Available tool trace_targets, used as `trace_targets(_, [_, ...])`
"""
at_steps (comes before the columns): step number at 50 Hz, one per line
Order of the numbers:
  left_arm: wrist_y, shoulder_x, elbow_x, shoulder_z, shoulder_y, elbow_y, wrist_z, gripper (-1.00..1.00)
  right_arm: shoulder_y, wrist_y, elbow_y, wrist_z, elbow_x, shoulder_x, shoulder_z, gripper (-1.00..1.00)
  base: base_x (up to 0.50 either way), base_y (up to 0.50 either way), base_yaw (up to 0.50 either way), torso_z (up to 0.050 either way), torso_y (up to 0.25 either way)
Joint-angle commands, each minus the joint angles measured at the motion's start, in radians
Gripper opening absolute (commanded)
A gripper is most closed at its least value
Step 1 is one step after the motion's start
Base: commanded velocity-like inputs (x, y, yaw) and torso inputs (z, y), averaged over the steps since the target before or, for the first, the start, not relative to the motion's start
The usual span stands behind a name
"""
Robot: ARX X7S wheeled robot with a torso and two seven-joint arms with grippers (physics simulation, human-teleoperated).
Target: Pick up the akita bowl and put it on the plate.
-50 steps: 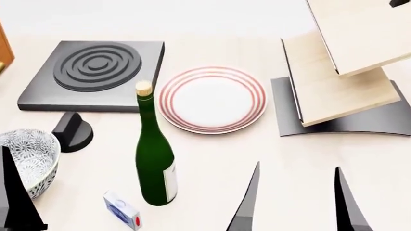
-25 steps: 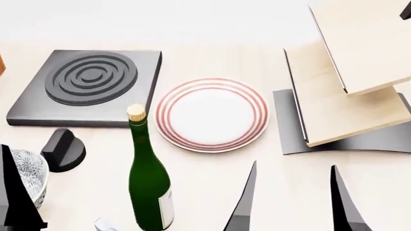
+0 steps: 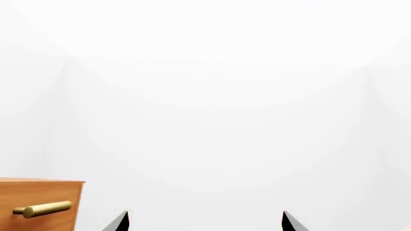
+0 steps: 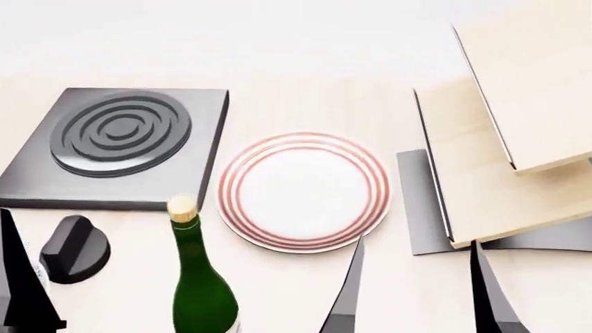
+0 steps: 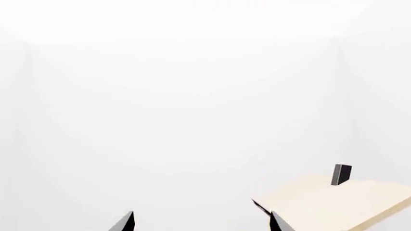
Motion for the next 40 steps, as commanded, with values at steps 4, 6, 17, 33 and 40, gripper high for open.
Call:
trace_targets(4, [0.005, -0.006, -0.001, 0.004, 0.0, -0.003, -0.009, 1.0, -0.005, -0.02, 0.002, 0.003, 0.003, 0.01, -0.007, 1.0, 0.26, 0.0, 0.0, 0.0, 0.0])
trace_targets(6, [0.007, -0.007, -0.002, 0.005, 0.001, -0.003, -0.009, 1.0, -0.004, -0.02, 0.004, 0.003, 0.001, 0.011, -0.01, 1.0, 0.31, 0.0, 0.0, 0.0, 0.0])
trace_targets(17, [0.013, -0.013, -0.004, 0.007, 0.004, -0.008, -0.014, 1.0, -0.002, -0.026, 0.016, 0.007, -0.002, 0.013, -0.021, 1.0, 0.31, 0.0, 0.0, 0.0, 0.0])
trace_targets(33, [0.014, -0.021, -0.009, 0.01, 0.003, -0.007, -0.023, 1.0, 0.004, -0.023, 0.018, 0.012, 0.0, 0.018, -0.031, 1.0, 0.32, 0.0, 0.0, 0.0, 0.001])
trace_targets(40, [0.013, -0.024, -0.009, 0.012, 0.002, -0.004, -0.028, 1.0, 0.005, -0.024, 0.017, 0.014, 0.002, 0.022, -0.033, 1.0, 0.32, 0.0, 0.0, 0.0, 0.0])
